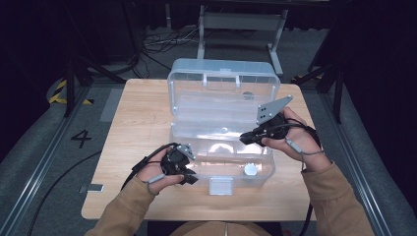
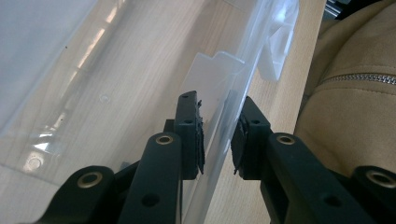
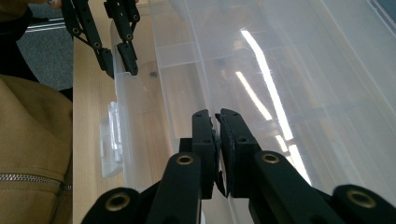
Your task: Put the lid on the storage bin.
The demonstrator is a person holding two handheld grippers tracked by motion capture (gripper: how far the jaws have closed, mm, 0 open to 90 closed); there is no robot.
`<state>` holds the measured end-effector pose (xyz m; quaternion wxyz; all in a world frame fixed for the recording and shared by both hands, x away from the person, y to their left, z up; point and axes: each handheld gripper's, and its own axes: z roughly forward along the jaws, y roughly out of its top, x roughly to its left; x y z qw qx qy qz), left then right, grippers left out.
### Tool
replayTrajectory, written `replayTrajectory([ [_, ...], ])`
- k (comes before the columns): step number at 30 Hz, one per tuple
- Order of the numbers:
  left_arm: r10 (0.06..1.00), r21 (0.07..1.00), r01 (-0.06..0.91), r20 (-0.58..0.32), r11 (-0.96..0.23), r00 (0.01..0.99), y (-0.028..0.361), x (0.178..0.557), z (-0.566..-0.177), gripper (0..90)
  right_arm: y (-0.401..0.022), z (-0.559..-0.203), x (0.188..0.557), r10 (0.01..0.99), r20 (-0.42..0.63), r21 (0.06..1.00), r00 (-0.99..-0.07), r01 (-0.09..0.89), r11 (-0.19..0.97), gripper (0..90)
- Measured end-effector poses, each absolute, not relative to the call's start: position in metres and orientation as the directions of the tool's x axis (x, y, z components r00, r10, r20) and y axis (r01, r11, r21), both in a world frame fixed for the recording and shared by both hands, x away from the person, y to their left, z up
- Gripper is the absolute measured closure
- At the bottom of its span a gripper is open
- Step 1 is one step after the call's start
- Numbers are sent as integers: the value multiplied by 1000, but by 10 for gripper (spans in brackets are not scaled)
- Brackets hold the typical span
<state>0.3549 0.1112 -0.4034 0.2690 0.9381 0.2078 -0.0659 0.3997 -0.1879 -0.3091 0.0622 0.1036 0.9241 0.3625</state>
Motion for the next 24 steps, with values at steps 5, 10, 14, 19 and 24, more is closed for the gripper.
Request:
replayTrajectory([
  [5, 354, 477, 425, -235, -769, 905, 111, 355, -403, 749, -188, -310, 398, 231, -47, 680, -972, 138, 720, 858],
  [10, 354, 477, 424, -234, -770, 905, 111, 355, -403, 748, -187, -311, 396, 231, -47, 679, -972, 139, 721, 860],
  [14, 354, 477, 424, -234, -770, 905, 111, 355, -403, 749, -187, -312, 395, 228, -47, 678, -973, 136, 722, 861],
  [19, 354, 477, 424, -234, -770, 906, 111, 355, -403, 749, -186, -313, 392, 227, -44, 677, -973, 138, 723, 861],
  [24, 355, 477, 424, -233, -770, 906, 111, 355, -403, 748, -186, -314, 391, 224, -49, 677, -973, 133, 724, 861],
])
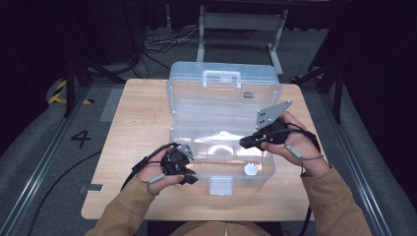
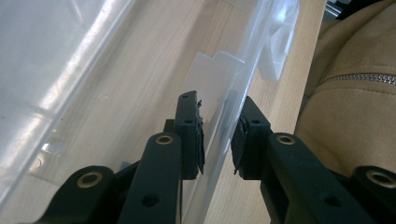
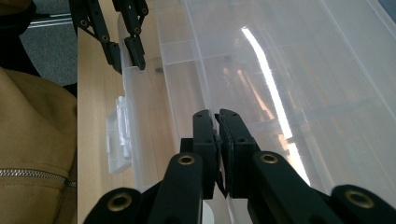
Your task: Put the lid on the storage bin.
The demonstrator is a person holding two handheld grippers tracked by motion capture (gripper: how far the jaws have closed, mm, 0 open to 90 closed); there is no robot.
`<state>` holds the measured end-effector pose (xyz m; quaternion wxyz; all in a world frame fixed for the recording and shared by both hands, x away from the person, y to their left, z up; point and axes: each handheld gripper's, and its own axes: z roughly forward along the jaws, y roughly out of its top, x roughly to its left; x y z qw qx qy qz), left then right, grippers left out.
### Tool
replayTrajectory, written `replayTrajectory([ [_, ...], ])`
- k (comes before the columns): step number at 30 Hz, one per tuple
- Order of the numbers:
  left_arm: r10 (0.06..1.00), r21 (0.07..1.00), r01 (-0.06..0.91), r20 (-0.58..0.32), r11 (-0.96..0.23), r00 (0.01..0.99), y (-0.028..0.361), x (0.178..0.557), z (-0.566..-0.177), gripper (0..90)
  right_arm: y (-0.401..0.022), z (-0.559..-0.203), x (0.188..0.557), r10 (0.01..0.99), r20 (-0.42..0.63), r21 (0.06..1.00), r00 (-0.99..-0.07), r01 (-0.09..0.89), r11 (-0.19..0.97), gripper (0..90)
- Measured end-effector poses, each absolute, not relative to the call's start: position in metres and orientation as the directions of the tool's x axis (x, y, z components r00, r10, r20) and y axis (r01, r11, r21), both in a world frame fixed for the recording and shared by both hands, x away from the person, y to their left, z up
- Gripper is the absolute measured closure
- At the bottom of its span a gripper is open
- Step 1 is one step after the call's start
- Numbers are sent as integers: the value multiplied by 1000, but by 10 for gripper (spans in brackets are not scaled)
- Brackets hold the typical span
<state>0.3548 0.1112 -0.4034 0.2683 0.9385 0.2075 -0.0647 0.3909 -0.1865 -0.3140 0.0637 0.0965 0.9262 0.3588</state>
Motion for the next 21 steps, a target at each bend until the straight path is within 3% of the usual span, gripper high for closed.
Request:
replayTrajectory([
  [21, 353, 500, 414, -216, -761, 910, 115, 353, -391, 731, -187, -315, 388, 231, -59, 683, -971, 129, 719, 861],
])
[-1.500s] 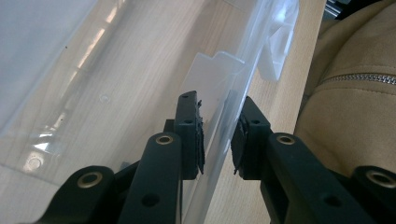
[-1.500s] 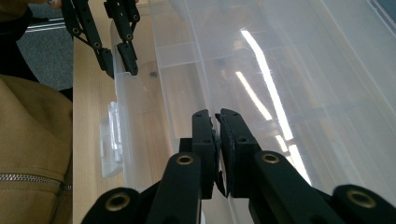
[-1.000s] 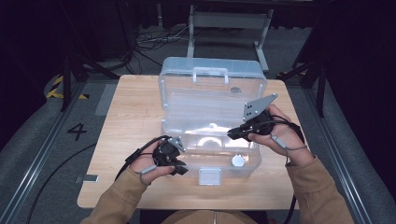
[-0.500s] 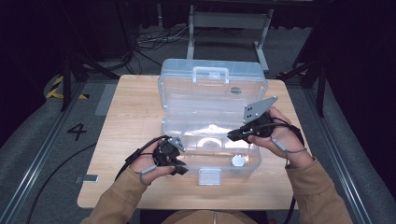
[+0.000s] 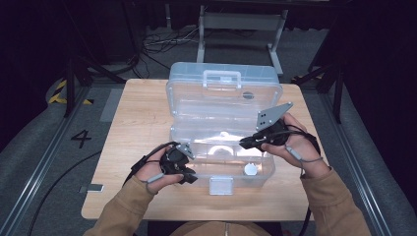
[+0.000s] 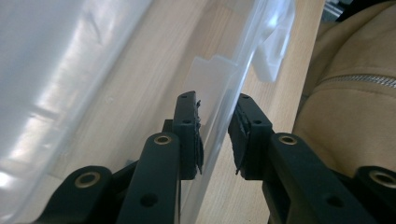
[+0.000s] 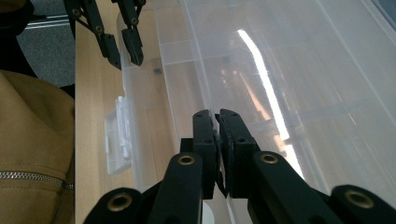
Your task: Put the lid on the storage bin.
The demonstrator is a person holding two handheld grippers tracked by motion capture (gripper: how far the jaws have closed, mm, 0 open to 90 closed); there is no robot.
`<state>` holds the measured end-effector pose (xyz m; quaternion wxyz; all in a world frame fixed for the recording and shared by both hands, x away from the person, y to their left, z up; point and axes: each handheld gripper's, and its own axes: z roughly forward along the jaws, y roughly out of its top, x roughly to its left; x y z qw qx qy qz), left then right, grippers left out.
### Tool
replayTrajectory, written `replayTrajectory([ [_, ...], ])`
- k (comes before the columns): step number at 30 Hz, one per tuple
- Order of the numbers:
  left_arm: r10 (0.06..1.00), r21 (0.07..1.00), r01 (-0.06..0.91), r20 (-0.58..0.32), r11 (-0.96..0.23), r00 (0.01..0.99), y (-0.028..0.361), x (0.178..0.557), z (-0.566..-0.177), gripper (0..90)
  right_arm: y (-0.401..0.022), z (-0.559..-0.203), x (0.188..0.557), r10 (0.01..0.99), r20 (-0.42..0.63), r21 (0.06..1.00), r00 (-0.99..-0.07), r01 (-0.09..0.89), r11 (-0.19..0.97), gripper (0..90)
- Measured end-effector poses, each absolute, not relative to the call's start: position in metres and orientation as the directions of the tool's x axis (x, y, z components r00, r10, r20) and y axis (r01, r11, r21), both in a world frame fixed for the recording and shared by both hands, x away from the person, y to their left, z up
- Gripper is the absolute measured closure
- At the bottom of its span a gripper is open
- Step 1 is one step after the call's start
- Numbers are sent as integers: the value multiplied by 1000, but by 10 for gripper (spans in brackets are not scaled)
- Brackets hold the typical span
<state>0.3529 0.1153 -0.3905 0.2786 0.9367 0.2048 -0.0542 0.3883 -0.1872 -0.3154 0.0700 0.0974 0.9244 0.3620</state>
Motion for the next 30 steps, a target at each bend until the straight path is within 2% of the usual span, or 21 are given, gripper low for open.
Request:
replayTrajectory([
  [6, 350, 547, 412, -218, -729, 911, 125, 350, -374, 730, -187, -316, 388, 232, -59, 684, -971, 130, 718, 861],
  [19, 352, 676, 394, -208, -623, 913, 144, 348, -335, 790, -187, -316, 387, 234, -63, 687, -970, 128, 716, 860],
  [25, 366, 696, 396, -201, -599, 909, 149, 348, -329, 792, -188, -317, 386, 236, -58, 690, -970, 132, 712, 860],
  [30, 407, 755, 395, -185, -523, 894, 156, 347, -321, 808, -188, -317, 385, 238, -56, 691, -970, 135, 711, 860],
])
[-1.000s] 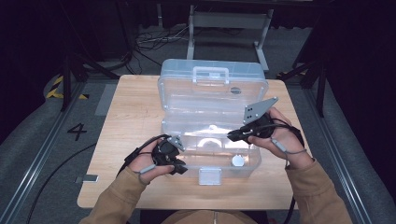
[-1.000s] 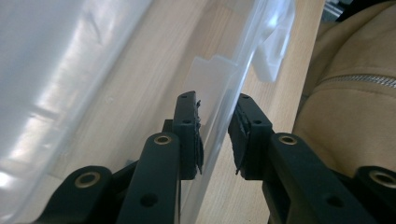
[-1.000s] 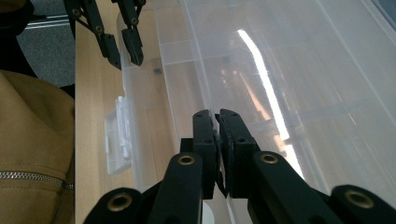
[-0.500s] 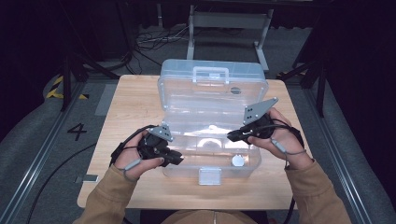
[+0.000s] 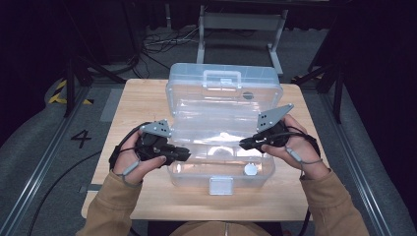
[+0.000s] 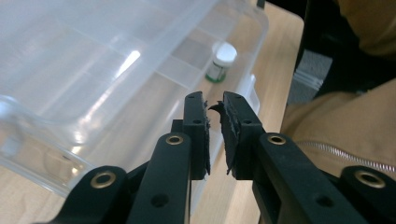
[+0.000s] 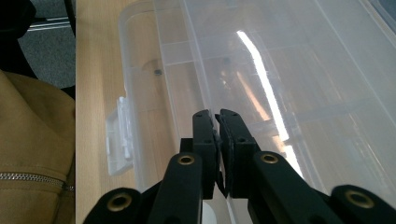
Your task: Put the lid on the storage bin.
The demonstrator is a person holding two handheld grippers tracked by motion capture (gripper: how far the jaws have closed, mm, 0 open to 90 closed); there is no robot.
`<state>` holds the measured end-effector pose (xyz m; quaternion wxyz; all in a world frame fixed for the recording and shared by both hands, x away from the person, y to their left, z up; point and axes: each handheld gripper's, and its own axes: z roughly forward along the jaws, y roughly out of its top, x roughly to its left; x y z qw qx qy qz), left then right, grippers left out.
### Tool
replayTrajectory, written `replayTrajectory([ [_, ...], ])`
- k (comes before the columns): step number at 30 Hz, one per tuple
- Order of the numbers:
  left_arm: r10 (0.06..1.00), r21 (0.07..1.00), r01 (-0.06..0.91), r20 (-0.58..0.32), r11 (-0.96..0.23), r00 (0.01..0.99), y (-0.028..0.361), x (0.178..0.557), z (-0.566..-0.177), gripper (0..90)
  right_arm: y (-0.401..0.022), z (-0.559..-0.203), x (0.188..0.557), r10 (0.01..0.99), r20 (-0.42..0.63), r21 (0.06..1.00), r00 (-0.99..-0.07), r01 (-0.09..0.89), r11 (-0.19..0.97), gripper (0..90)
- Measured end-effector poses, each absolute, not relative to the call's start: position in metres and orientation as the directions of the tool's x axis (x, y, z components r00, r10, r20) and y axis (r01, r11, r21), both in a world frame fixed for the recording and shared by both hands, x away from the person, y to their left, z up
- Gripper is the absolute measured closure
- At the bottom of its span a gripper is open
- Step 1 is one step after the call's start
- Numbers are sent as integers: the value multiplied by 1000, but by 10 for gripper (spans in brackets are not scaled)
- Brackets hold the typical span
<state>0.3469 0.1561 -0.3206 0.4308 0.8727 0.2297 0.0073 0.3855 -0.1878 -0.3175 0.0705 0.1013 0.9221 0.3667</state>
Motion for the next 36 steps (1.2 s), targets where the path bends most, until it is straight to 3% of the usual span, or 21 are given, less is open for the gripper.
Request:
replayTrajectory([
  [9, 504, 834, 367, -127, -412, 854, 167, 345, -309, 816, -188, -318, 385, 236, -58, 690, -970, 132, 712, 860],
  [16, 578, 855, 396, -146, -334, 803, 173, 354, -308, 823, -188, -319, 384, 237, -58, 694, -970, 132, 708, 860],
  [36, 682, 860, 433, -146, -270, 717, 175, 370, -311, 820, -189, -324, 378, 237, -56, 698, -970, 132, 704, 854],
])
